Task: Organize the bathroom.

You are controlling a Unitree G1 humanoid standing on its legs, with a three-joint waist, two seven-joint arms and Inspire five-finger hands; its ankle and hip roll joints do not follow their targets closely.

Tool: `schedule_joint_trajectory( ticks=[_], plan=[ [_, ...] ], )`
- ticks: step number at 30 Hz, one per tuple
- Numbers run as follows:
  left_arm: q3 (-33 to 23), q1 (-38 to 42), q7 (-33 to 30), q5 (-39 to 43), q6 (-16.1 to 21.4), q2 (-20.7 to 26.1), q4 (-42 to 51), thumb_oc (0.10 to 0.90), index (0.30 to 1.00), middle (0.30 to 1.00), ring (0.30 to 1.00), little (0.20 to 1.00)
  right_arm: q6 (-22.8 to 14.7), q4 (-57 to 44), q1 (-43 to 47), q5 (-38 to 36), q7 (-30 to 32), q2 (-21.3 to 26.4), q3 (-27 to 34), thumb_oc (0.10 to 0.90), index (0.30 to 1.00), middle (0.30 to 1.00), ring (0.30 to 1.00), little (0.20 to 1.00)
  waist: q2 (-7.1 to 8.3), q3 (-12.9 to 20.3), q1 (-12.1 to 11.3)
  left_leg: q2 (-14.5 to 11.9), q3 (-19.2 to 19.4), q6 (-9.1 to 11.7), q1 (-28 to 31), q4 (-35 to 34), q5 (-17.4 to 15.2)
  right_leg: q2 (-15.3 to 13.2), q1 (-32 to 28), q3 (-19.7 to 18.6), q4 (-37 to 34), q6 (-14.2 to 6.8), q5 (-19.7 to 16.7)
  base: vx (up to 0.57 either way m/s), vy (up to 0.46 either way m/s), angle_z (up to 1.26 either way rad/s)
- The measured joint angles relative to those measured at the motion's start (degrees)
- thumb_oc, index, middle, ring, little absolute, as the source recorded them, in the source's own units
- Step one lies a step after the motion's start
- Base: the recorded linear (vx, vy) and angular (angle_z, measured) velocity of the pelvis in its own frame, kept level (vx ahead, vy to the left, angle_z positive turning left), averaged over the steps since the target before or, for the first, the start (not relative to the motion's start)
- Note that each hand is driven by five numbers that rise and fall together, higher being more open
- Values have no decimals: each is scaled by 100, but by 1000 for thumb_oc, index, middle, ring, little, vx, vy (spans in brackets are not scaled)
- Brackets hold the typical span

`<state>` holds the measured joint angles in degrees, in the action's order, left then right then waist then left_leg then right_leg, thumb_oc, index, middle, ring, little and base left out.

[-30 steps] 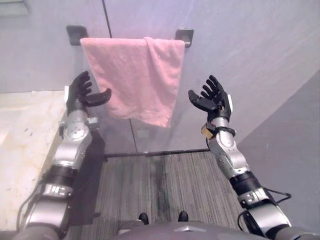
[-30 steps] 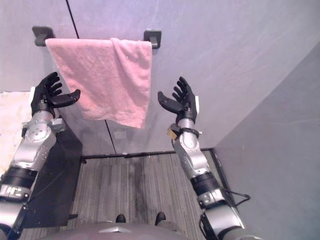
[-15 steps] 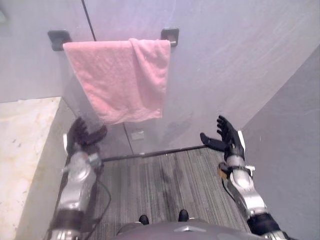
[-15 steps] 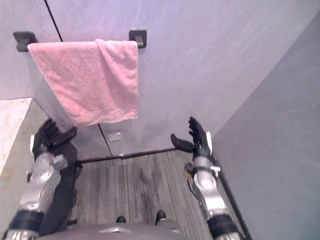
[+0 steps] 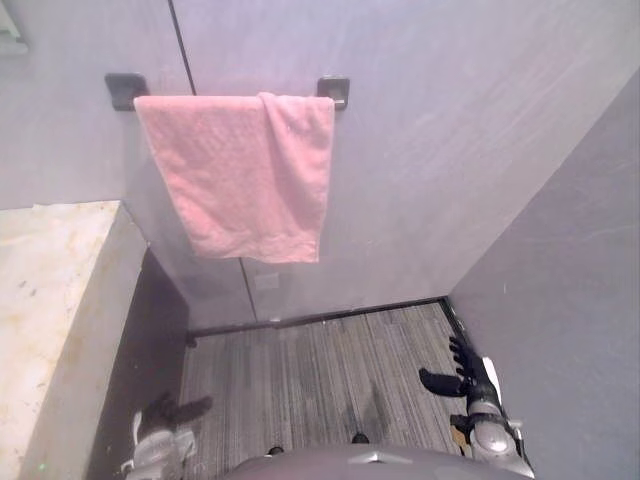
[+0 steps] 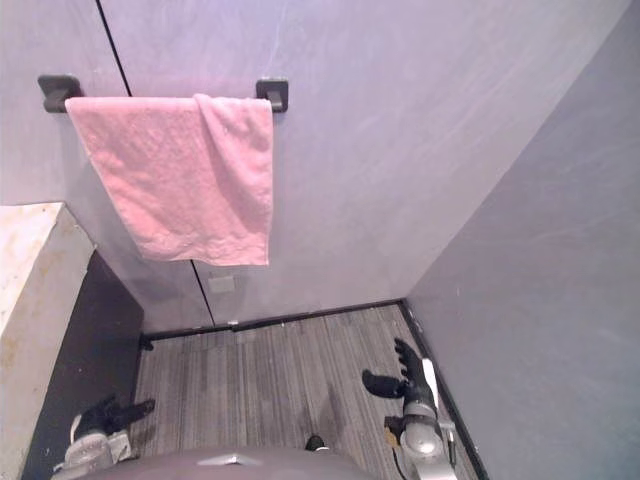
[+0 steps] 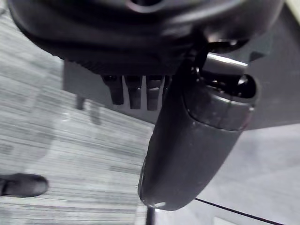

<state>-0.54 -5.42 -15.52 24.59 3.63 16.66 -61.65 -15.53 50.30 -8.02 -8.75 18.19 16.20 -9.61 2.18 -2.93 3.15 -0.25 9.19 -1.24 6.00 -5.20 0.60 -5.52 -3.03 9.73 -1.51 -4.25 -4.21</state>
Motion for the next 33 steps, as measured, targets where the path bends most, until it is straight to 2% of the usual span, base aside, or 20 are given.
schedule_joint_trajectory(
  ticks=[3,5,6,8,12,14,15,16,18,20,22,24,25,26,27,28,29,30,31,33],
  plan=[
    [187,310,109,74,-20,-71,-820,800,900,900,900,900,-51,781,-20,-441,15,-143,-8,800,900,900,900,900,-112,43,269,-73,-578,3,-137,4,135,80,80,-854,236,-58,127,-209,-182,89],
    [296,383,178,188,-86,-73,-1080,800,900,900,900,900,-85,1114,13,-845,15,-335,-3,800,900,900,900,900,-79,90,323,-45,-883,110,-280,3,243,67,-77,-1080,47,-35,188,-248,-217,82],
    [281,379,196,232,-189,-85,-1103,800,900,900,900,900,-83,1237,43,-1000,-20,-406,-5,800,900,900,900,900,-23,126,325,-38,-966,193,-293,4,301,52,-219,-1008,-167,-34,187,-177,-142,46],
    [271,325,235,289,-300,-138,-1163,800,900,900,900,900,-79,1436,124,-1114,-39,-492,-5,800,900,900,900,900,-110,134,267,-98,-1072,247,-353,3,326,106,-314,-936,-323,9,218,-163,-115,33],
    [293,288,255,286,-542,-430,-1266,800,900,900,900,900,18,1653,230,-1304,-137,-470,8,800,900,900,900,900,-426,76,76,-363,-1249,371,-504,2,323,434,-349,-736,-321,227,312,-259,-58,41],
    [461,435,314,284,-666,-529,-1341,800,900,900,900,900,47,1765,249,-1415,-181,-456,11,800,900,900,900,900,-489,23,32,-468,-1224,357,-726,25,197,552,-311,-604,-320,377,328,-253,11,100],
    [489,570,369,287,-749,-556,-1392,800,900,900,900,900,152,1897,295,-1422,-274,-468,21,800,900,900,900,900,-402,-74,18,-500,-1017,337,-755,42,133,470,-292,-333,-358,489,313,-274,47,125],
    [476,575,424,292,-813,-572,-1430,800,900,900,900,900,277,1986,361,-1414,-341,-466,16,800,900,900,900,900,-300,-183,-17,-522,-721,368,-770,123,223,388,-346,-113,-354,566,263,-237,60,98],
    [274,561,497,484,-887,-521,-1479,800,900,900,900,900,450,2039,398,-1393,-424,-445,30,800,900,900,900,900,-178,-307,10,-531,-343,410,-765,459,227,292,-425,232,-359,632,279,-205,92,84],
    [165,562,591,858,-936,-499,-1547,800,900,900,900,900,676,2042,418,-1283,-509,-359,-5,800,900,900,900,900,-127,-339,4,-524,-163,438,-755,847,197,170,-441,508,-358,630,259,-248,123,80],
    [-45,565,643,1174,-999,-485,-1550,800,900,900,900,900,875,2073,432,-1209,-686,-275,2,800,900,900,900,900,-52,-377,36,-540,-90,499,-712,1296,110,-31,-494,805,-356,569,237,-201,111,70],
    [-42,584,646,1117,-962,-485,-1547,800,900,900,900,900,1080,2133,435,-1197,-870,-242,5,800,900,900,900,900,-4,-399,65,-616,198,524,-647,1648,-12,-230,-539,1042,-350,458,217,-146,119,78],
    [-22,577,632,1037,-909,-499,-1540,800,900,900,900,900,1246,2159,384,-1138,-1019,-171,3,800,900,900,900,900,-48,-395,121,-705,383,418,-552,1819,-6,-316,-602,1181,-318,267,291,-203,199,131],
    [95,607,631,890,-878,-547,-1532,800,900,900,900,900,1381,2089,408,-1009,-1119,-89,-10,800,900,900,900,900,-285,-384,174,-675,351,297,-572,1585,16,-241,-493,1067,-14,296,445,-271,314,147],
    [216,652,632,742,-873,-541,-1530,800,900,900,900,900,1439,2089,360,-997,-1174,-102,-11,800,900,900,900,900,-382,-402,208,-593,315,251,-582,1327,105,-124,-412,811,86,304,712,-180,274,209],
    [365,846,644,470,-851,-527,-1428,800,900,900,900,900,1651,2122,313,-1049,-1303,-161,3,800,900,900,900,900,-391,-362,295,-445,69,434,-542,420,530,115,-234,375,10,516,857,-199,383,282],
    [428,1083,707,204,-772,-505,-1301,800,900,900,900,900,1785,2210,394,-1153,-1320,-248,57,800,900,900,900,900,-210,-332,416,-400,480,301,-625,141,233,-38,-270,332,-262,399,474,-147,318,253],
    [398,1193,717,139,-757,-509,-1275,800,900,900,900,900,1835,2311,458,-1225,-1329,-275,144,800,900,900,900,900,-104,-452,285,-494,779,209,-625,417,142,-146,-334,453,-298,334,426,-131,351,151],
    [393,1147,737,33,-759,-510,-1218,800,900,900,900,900,1863,2394,587,-1413,-1390,-268,241,800,900,900,900,900,-10,-464,170,-729,1058,396,-522,814,-1,-291,-445,593,-304,184,289,-92,320,55],
    [402,934,740,-103,-841,-620,-1372,800,900,900,900,900,1748,2279,614,-1903,-1446,-174,388,800,900,900,900,900,-88,-439,323,-1016,1179,606,-102,794,-96,-407,-689,809,-301,94,291,-95,345,68]
  ],
)
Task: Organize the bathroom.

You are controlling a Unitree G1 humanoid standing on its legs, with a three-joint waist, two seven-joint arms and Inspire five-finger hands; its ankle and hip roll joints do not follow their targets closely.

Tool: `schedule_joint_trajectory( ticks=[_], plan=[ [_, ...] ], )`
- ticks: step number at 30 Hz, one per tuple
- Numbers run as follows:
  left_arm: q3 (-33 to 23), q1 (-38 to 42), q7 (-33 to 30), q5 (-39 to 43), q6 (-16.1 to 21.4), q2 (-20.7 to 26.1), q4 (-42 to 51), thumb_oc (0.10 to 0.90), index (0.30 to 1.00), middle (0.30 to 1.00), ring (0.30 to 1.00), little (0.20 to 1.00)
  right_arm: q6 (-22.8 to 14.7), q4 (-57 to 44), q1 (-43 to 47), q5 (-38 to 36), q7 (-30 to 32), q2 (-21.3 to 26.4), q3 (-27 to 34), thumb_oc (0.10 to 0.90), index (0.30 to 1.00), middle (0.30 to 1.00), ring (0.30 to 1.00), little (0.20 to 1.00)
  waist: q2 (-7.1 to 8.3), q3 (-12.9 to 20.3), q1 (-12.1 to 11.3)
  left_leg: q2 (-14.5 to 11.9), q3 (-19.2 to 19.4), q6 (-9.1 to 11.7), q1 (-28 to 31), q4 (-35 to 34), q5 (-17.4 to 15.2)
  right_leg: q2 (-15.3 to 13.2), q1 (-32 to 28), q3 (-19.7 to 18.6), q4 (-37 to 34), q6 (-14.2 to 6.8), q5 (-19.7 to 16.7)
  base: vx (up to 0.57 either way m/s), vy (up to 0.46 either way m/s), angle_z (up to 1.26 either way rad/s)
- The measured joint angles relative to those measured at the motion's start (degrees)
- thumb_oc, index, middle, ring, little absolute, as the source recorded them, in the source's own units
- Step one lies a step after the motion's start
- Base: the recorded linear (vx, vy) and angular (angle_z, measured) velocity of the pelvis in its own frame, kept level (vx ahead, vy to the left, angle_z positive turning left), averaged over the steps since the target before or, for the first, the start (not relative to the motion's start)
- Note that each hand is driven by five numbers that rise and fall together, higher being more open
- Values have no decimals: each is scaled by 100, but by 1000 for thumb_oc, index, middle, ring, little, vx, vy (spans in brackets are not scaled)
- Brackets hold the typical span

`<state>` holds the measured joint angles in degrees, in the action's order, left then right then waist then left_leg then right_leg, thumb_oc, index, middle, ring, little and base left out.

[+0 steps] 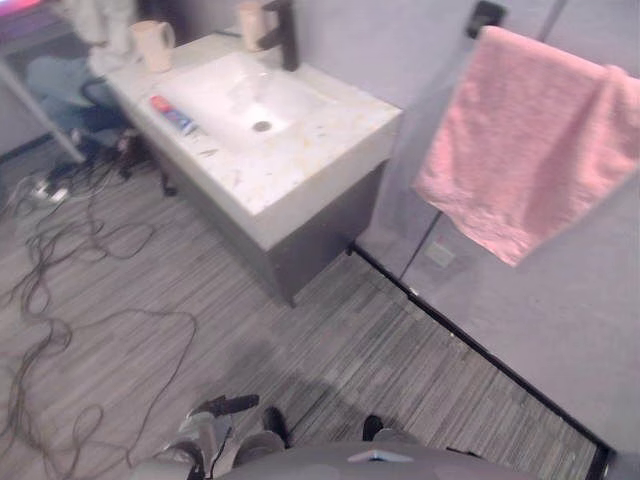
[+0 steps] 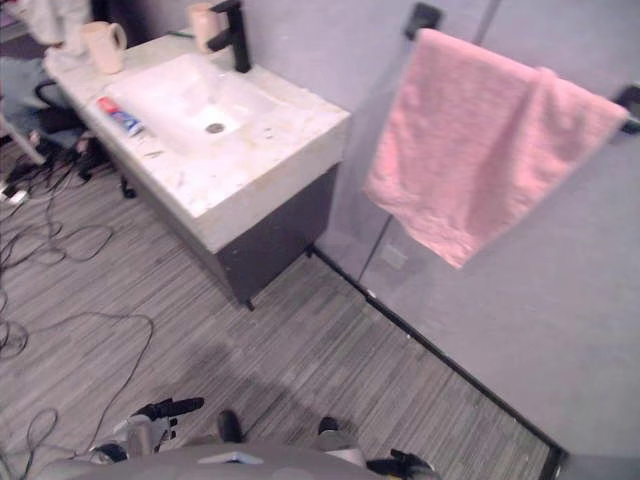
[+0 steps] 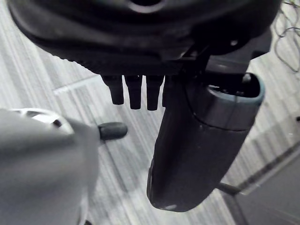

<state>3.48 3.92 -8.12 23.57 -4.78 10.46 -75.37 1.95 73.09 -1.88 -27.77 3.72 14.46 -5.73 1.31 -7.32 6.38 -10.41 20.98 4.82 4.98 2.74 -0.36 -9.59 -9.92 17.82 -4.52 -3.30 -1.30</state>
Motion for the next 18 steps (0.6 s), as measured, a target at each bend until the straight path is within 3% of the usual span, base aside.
schedule_joint_trajectory(
  ticks=[1,3,4,6,8,10,11,12,13,14,15,16,18],
  plan=[
    [5,-137,8,2,-8,-105,-57,800,900,900,900,900,-36,-51,26,-340,-35,135,184,800,900,900,900,900,-145,59,42,84,-33,255,320,-457,-10,-90,-30,3,92,-110,-35,-74,242,42],
    [29,-191,-1,0,-2,-34,-42,800,900,900,900,900,-22,-79,74,-668,-103,54,427,800,900,900,900,900,-142,21,9,418,-132,-32,547,-771,121,-426,220,-16,694,-217,47,-123,391,31],
    [69,-244,-8,-58,7,-12,-41,800,900,900,900,900,8,-65,68,-697,-153,-19,452,800,900,900,900,900,-103,51,-10,498,-188,-121,549,-769,79,-465,306,-118,757,-268,71,-107,355,36],
    [137,-330,-47,-176,1,258,-65,800,900,900,900,900,30,25,58,-697,-210,-276,507,800,900,900,900,900,82,134,-11,749,-330,-249,549,-774,8,-664,353,-104,898,-380,-178,-61,229,33],
    [235,-395,-43,-328,-2,293,-76,800,900,900,900,900,7,31,63,-780,-211,-371,537,800,900,900,900,900,2,116,-12,802,-392,-403,549,-775,-38,-819,689,-239,1479,-472,-287,-72,241,18],
    [360,-405,-59,-396,-4,353,-190,800,900,900,900,900,-10,-28,91,-750,-213,-319,505,800,900,900,900,900,-42,113,-5,813,-419,-524,536,-775,-69,-833,826,-275,1369,-567,-260,-75,270,15],
    [362,-404,-66,-389,1,387,-234,800,900,900,900,900,-1,-25,115,-676,-213,-337,500,800,900,900,900,900,19,133,-28,901,-474,-558,501,-778,-80,-801,843,-301,1260,-501,-769,-59,221,22],
    [363,-401,-59,-379,6,375,-238,800,900,900,900,900,4,-8,127,-669,-213,-329,504,800,900,900,900,900,86,144,-54,988,-502,-565,513,-789,-92,-868,883,-307,1376,-554,-917,-22,98,24],
    [368,-385,-34,-376,0,337,-231,800,900,900,900,900,0,-27,142,-637,-211,-286,499,800,900,900,900,900,-12,98,-57,947,-557,-601,521,-779,-79,-872,948,-452,1554,-556,-959,4,107,42],
    [361,-288,-9,-383,0,285,-215,800,900,900,900,900,3,-70,210,-640,-229,-203,490,800,900,900,900,900,-166,-8,15,908,-813,-677,551,-773,-89,-816,1245,-802,2181,-582,-786,32,74,91],
    [341,-205,-25,-391,-4,287,-227,800,900,900,900,900,6,-196,262,-553,-246,-207,385,800,900,900,900,900,-398,4,165,665,-1111,-694,451,-786,-83,-208,1326,-1287,2317,-590,-29,36,32,109],
    [336,-176,-27,-394,10,321,-216,800,900,900,900,900,13,-199,281,-424,-246,-222,262,800,900,900,900,900,-440,35,196,584,-1212,-698,392,-795,-64,86,1357,-1367,2225,-546,122,44,31,110],
    [342,-167,-29,-392,94,458,16,800,900,900,900,900,99,-208,449,83,-243,-311,-76,800,900,900,900,900,-211,109,124,687,-1379,-682,301,-798,-22,657,1490,-1306,1971,-269,328,31,36,66]
  ],
)
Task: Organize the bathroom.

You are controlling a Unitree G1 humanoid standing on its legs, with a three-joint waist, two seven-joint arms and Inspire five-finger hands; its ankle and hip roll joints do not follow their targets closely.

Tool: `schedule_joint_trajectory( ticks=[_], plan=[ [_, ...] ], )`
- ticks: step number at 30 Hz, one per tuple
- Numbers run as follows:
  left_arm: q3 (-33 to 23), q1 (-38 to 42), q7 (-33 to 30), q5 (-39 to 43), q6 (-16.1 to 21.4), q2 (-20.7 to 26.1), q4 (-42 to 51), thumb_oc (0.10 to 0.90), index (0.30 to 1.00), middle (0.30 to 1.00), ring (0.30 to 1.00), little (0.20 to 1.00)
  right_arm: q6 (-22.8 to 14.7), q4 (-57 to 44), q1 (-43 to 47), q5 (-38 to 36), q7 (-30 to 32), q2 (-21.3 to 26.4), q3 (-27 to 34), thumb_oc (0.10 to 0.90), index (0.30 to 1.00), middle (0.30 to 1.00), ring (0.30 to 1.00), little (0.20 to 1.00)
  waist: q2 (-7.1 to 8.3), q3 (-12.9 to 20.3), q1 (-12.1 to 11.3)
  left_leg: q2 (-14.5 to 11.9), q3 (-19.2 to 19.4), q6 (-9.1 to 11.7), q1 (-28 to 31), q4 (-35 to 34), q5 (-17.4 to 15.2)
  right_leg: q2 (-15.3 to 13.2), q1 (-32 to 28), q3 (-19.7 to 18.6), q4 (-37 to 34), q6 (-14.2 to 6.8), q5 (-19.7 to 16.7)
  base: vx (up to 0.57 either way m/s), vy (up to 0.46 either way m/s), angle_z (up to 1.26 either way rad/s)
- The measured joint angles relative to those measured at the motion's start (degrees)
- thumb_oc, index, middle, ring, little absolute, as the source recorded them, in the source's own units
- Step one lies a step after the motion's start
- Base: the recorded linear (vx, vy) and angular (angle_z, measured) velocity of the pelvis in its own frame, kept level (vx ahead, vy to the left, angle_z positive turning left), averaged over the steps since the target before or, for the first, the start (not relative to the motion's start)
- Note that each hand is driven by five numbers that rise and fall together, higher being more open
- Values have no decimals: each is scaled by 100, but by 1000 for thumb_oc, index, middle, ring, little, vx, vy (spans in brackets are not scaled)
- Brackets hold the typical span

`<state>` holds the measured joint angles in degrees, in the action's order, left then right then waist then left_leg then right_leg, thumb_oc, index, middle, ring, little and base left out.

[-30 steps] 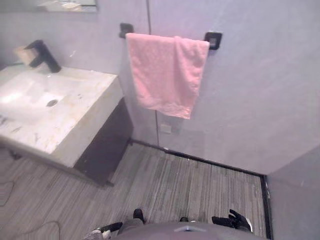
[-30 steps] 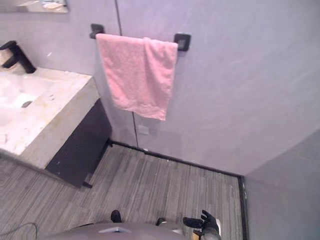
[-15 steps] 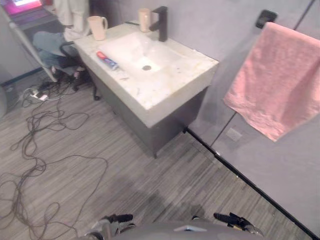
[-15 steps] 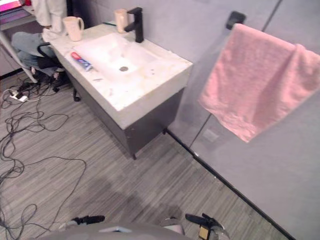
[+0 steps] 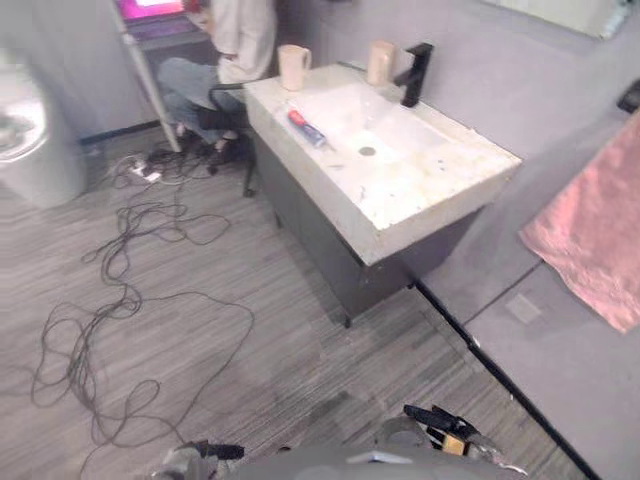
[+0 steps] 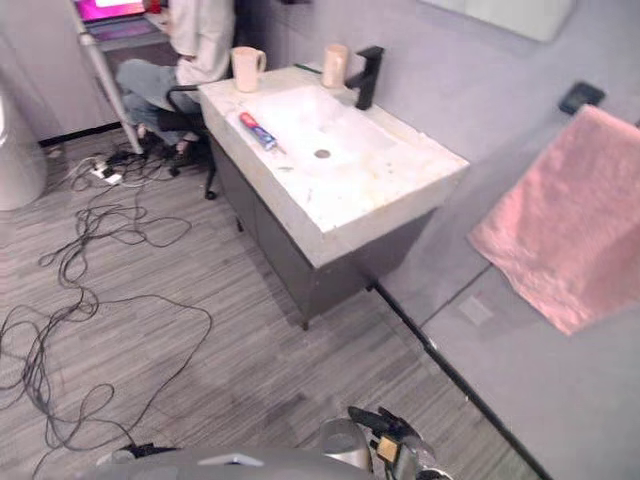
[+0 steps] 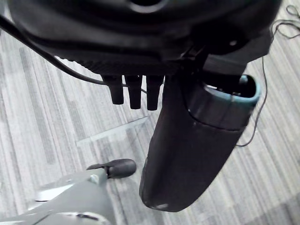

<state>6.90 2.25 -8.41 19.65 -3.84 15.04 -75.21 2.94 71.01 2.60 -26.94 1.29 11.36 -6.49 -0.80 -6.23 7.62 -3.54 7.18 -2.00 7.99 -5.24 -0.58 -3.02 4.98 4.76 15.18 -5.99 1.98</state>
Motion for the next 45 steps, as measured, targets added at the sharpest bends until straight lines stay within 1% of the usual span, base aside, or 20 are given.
schedule_joint_trajectory(
  ticks=[2,4,5,8,9,12,14,18,19,22,24,27,30,32,33,35,36,38,41,45],
  plan=[
    [32,-65,-90,-4,-8,61,151,800,900,900,900,900,96,20,30,196,-36,-40,-336,800,900,900,900,900,277,152,-34,288,-240,40,-126,-3,-34,220,-66,-120,-778,417,-81,-7,36,70],
    [25,-98,-136,-30,3,-174,146,800,900,900,900,900,207,89,31,172,-33,65,-301,800,900,900,900,900,122,147,-92,215,-120,172,-183,83,1,261,-214,-97,-1098,561,-285,-19,27,48],
    [-3,-114,-140,-91,19,-235,93,800,900,900,900,900,246,87,67,182,-46,111,-301,800,900,900,900,900,110,50,-184,204,-74,334,-398,594,-61,227,-334,-86,-1264,607,-371,-11,20,17],
    [-292,-33,-181,-146,139,-215,-25,800,900,900,900,900,346,83,52,189,-84,119,-322,800,900,900,900,900,379,-142,-290,211,99,640,-1251,2440,-323,20,-685,38,-1597,822,-416,57,54,21],
    [-326,-38,-196,-167,157,-189,-32,800,900,900,900,900,372,93,57,190,-88,126,-322,800,900,900,900,900,411,-162,-311,148,152,653,-1308,2579,-328,20,-799,73,-1712,852,-439,146,160,27],
    [-329,-51,-250,-179,135,-173,-84,800,900,900,900,900,418,256,53,266,-154,251,-311,800,900,900,900,900,280,-166,-279,-346,301,639,-1291,2174,-271,136,-1018,141,-1886,886,-386,223,229,6],
    [-343,-56,-314,-181,149,-160,-98,800,900,900,900,900,399,297,35,351,-251,317,-281,800,900,900,900,900,258,-175,-267,-632,250,723,-1093,1381,58,134,-1213,123,-2003,858,-376,258,275,-8],
    [-328,-62,-388,-200,186,-187,-117,800,900,900,900,900,395,332,-283,419,-252,455,-259,800,900,900,900,900,98,-150,-251,-1170,214,898,-953,465,652,91,-1394,135,-1974,541,-213,260,306,5],
    [-333,-58,-378,-200,188,-185,-126,800,900,900,900,900,390,344,-361,416,-251,467,-261,756,834,834,834,834,31,-119,-258,-1167,256,1126,-942,368,847,27,-1460,163,-1971,380,-156,232,273,15],
    [-357,-177,-394,-198,248,11,-71,800,900,900,900,900,382,359,-417,402,-278,202,-233,800,900,900,900,900,459,-59,-255,-580,347,872,-709,139,762,-467,-1432,128,-1875,180,-158,250,351,8],
    [-469,-186,-392,-195,222,22,-89,800,900,900,900,900,374,373,-398,403,-203,134,-214,800,900,900,900,900,522,-32,-248,-434,368,812,-617,31,780,-603,-1394,116,-1679,171,-153,202,332,1],
    [-449,-161,-388,-95,124,10,-73,800,900,900,900,900,270,406,-368,329,61,165,153,800,900,900,900,900,421,-62,-295,-198,447,601,-338,13,426,-866,-1194,54,-845,100,-280,309,460,-3],
    [-316,-98,-386,-73,-36,-24,-138,800,900,900,900,900,203,410,-279,122,196,202,245,800,900,900,900,900,216,-170,-264,-137,500,437,-216,8,355,-978,-687,12,225,57,-446,224,370,-7],
    [-179,-5,-328,-142,-59,-87,-183,800,900,900,900,900,46,341,-272,82,194,387,261,800,900,900,900,900,103,-248,-265,157,625,127,-90,33,225,-1201,223,-359,1724,24,-1166,290,392,-19],
    [-90,-10,-297,-211,-68,-120,-185,800,900,900,900,900,-3,253,-272,66,164,459,342,800,900,900,900,900,-46,-328,-224,112,632,43,-37,6,217,-1215,606,-426,2254,-60,-1346,278,195,1],
    [-63,-60,-290,-229,-98,-71,-186,800,900,900,900,900,27,206,-264,174,112,461,307,800,900,900,900,900,-169,-300,-120,135,640,-47,-3,6,111,-1055,1035,-506,2647,-59,-906,356,143,3],
    [-39,-84,-280,-230,-121,7,-195,800,900,900,900,900,38,238,-282,215,32,417,275,800,900,900,900,900,-150,-320,-118,216,644,-45,76,4,7,-862,1205,-488,2539,-144,-624,423,136,-10],
    [36,-98,-285,-268,-141,103,-128,800,900,900,900,900,-21,250,-358,477,-63,280,-37,800,900,900,900,900,6,-346,-36,378,657,-18,183,4,-129,-493,1199,-230,1265,-213,-265,381,98,-4],
    [108,-69,-291,-456,-150,50,-75,800,900,900,900,900,-5,233,-507,472,-85,37,-89,800,900,900,900,900,292,-340,177,691,719,-191,293,4,-239,-184,1211,209,-263,-220,-297,341,104,5],
    [169,-47,-332,-450,-139,-266,-66,800,900,900,900,900,17,234,-655,622,-148,-72,-77,800,900,900,900,900,443,-285,389,856,914,-170,721,23,-620,80,1244,816,-824,-128,-362,505,135,-25]
  ],
)
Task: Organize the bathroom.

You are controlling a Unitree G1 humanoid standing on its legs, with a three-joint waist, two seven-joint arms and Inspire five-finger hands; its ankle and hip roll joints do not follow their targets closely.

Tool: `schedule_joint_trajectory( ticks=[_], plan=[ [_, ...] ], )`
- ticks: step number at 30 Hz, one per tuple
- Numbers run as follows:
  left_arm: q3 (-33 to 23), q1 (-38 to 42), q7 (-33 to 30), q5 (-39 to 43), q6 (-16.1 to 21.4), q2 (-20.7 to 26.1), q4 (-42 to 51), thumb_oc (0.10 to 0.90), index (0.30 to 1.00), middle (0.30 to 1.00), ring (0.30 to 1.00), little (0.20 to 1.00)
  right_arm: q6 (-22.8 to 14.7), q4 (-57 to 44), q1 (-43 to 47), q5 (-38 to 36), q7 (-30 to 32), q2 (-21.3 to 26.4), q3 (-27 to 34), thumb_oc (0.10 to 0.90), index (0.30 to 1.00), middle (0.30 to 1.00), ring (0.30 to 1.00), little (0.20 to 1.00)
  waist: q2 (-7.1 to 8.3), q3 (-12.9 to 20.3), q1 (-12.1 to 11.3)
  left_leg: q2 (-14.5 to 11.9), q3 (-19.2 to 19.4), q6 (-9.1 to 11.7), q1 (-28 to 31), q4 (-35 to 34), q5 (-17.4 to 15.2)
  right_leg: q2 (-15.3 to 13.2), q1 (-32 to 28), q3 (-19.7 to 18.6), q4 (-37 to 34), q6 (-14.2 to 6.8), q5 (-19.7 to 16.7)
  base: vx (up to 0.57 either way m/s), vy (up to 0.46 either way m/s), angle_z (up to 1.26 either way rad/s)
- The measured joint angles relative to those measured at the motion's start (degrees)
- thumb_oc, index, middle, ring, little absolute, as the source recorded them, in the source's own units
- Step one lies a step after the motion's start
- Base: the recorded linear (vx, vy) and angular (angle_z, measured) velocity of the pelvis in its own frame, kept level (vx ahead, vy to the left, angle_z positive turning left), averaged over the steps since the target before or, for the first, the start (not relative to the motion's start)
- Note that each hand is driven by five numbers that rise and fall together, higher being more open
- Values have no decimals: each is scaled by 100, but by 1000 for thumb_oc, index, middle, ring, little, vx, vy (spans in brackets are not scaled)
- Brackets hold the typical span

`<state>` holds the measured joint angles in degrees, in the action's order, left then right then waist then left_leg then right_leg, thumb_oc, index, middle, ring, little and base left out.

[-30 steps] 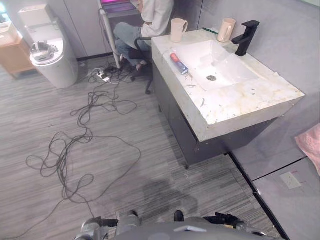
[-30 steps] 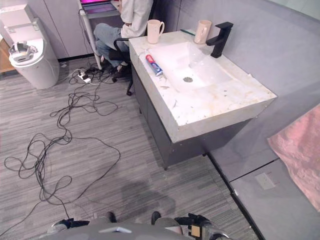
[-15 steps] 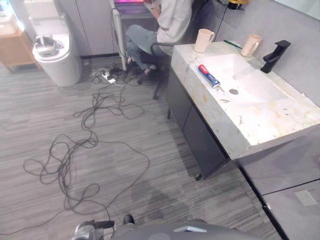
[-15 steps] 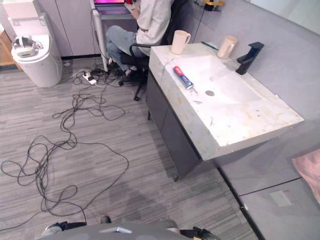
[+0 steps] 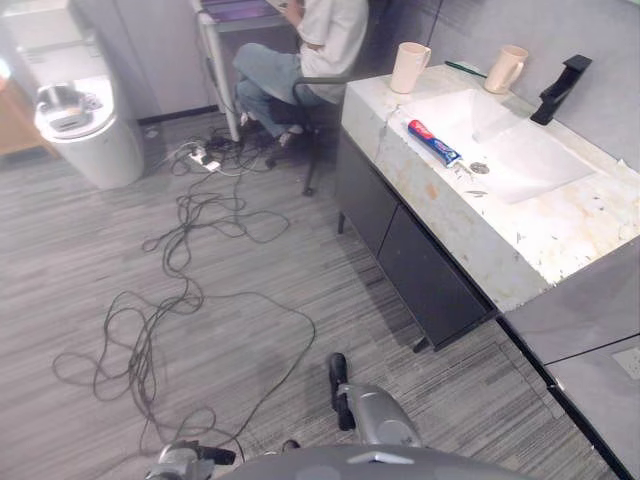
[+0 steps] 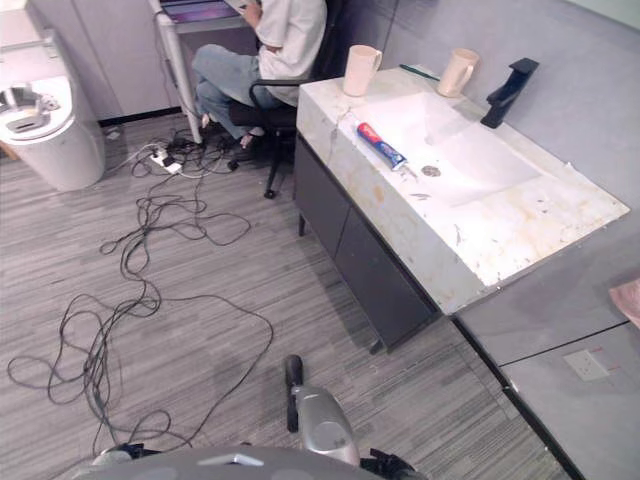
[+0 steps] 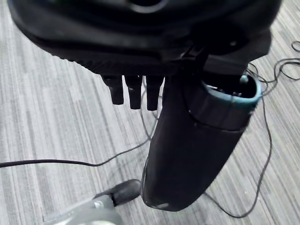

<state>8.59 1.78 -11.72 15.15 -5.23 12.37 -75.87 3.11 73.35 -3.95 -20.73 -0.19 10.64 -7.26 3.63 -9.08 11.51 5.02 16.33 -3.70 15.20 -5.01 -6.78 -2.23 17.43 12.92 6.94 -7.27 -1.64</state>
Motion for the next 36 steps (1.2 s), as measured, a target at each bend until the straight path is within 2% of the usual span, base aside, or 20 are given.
schedule_joint_trajectory(
  ticks=[2,3,5,8,9,10,11,13,16,17,19,21,22,23,24,25,26,28,33,36],
  plan=[
    [5,3,27,-4,42,-51,30,800,900,900,900,900,45,9,-172,-130,-20,24,3,800,900,900,900,900,-50,71,96,5,-39,57,267,0,-212,54,-161,-58,-15,167,-109,456,86,-8],
    [7,19,16,-1,118,-87,71,800,900,900,900,900,99,20,-253,-301,4,50,30,800,900,900,900,900,-88,147,167,-67,-116,140,418,8,-325,139,-276,-69,65,459,-391,467,62,35],
    [2,67,98,-6,209,-141,115,800,900,900,900,900,160,88,-420,-500,15,57,276,800,900,900,900,900,-236,324,282,-300,-323,345,535,246,-441,312,-521,-91,15,704,-470,289,3,46],
    [-25,150,122,-13,272,-209,96,800,900,900,900,900,181,159,-387,-510,-58,163,246,800,900,900,900,900,-167,684,181,-343,-398,887,-295,2471,-313,363,-1244,-432,-824,899,-592,293,8,-26],
    [-85,213,132,21,253,-235,97,800,900,900,900,900,177,172,-225,-490,-58,233,213,800,900,900,900,900,-82,662,131,-411,-606,1255,-1118,4217,24,324,-1383,-695,-966,1262,-667,194,60,-107],
    [-89,215,130,84,247,-279,105,800,900,900,900,900,104,114,-59,-496,-49,313,195,800,900,900,900,900,-134,691,-24,-459,-773,1299,-1700,5013,113,334,-1496,-962,-1038,1225,-713,274,113,-107],
    [-123,216,119,101,240,-305,102,800,900,900,900,900,79,66,18,-509,-44,353,205,800,900,900,900,900,-127,683,-38,-434,-933,1309,-1986,5196,84,339,-1538,-1083,-1062,1228,-675,264,127,-124],
    [-181,219,-49,98,37,-326,19,800,900,900,900,900,79,49,349,-514,-106,415,198,800,900,900,900,900,-71,636,-249,-627,-1195,982,-2465,4393,49,356,-1772,-1736,-1146,1308,-559,270,193,-128],
    [-307,229,-350,282,-12,-260,-32,800,900,900,900,900,88,61,492,-504,-89,414,37,800,900,900,900,900,-60,600,-272,-1179,-1341,957,-2663,3077,384,488,-1972,-2062,-1156,1308,-334,287,338,-96],
    [-464,214,-439,343,-10,-235,-91,800,900,900,900,900,41,64,501,-531,-64,428,8,800,900,900,900,900,-61,581,-371,-1371,-1417,1059,-2466,1817,670,541,-2029,-2414,-1102,1270,-226,318,395,-110],
    [-618,199,-462,525,-12,-218,-227,800,900,900,900,900,-12,110,629,-524,-37,479,-17,800,900,900,900,900,-93,494,-423,-1328,-2163,1139,-2110,185,858,542,-2067,-2929,-1133,1102,-208,272,370,-133],
    [-931,245,-469,692,35,-216,-172,800,900,900,900,900,40,263,894,-509,26,552,57,800,900,900,900,900,-165,253,-736,-1199,-2696,959,-1848,-49,938,480,-2038,-3793,-1130,785,-244,257,431,-216],
    [-955,202,-498,680,-1,-236,-184,800,900,900,900,900,4,246,871,-511,68,572,228,800,900,900,900,900,-272,217,-726,-1173,-2619,831,-1683,-48,979,474,-2073,-3968,-1129,732,-203,227,387,-180],
    [-921,178,-534,650,-13,-277,-204,800,900,900,900,900,-12,202,781,-522,92,636,258,800,900,900,900,900,-424,206,-607,-1242,-2519,726,-1589,-48,901,524,-2108,-3828,-1108,732,-153,176,379,-85],
    [-749,216,-551,460,-9,-270,-222,800,900,900,900,900,-16,86,606,-546,193,605,389,800,900,900,900,900,-451,128,-474,-1271,-2054,958,-1465,-46,1241,445,-2192,-3618,-962,662,-19,76,239,-36],
    [-632,222,-551,414,2,-245,-210,800,900,900,900,900,-5,69,507,-548,229,569,390,800,900,900,900,900,-465,115,-488,-1241,-1871,897,-1408,-46,1304,416,-2149,-3360,-824,679,7,112,349,-80],
    [-390,212,-550,262,22,-150,-33,800,900,900,900,900,37,122,285,-553,255,442,417,800,900,900,900,900,-389,133,-507,-1104,-1557,721,-1262,-47,1189,289,-2070,-2805,-650,680,19,81,268,-95],
    [-101,206,-552,212,9,-41,-11,800,900,900,900,900,29,117,165,-514,261,313,479,800,900,900,900,900,-346,140,-419,-972,-1290,567,-1159,-45,1111,156,-1994,-2504,-516,657,23,37,197,-90],
    [180,268,-579,216,29,275,3,800,900,900,900,900,-11,19,48,-133,203,181,406,800,900,900,900,900,-425,118,-191,-877,-29,299,-1011,-36,985,-447,-1379,-1487,154,167,188,-19,72,-119],
    [-131,-27,-658,212,19,507,171,800,900,900,900,900,-55,10,82,196,163,278,225,800,900,900,900,900,-354,229,-528,-1056,1251,406,-826,-22,834,-639,-1028,143,476,41,293,7,-23,-198]
  ],
)
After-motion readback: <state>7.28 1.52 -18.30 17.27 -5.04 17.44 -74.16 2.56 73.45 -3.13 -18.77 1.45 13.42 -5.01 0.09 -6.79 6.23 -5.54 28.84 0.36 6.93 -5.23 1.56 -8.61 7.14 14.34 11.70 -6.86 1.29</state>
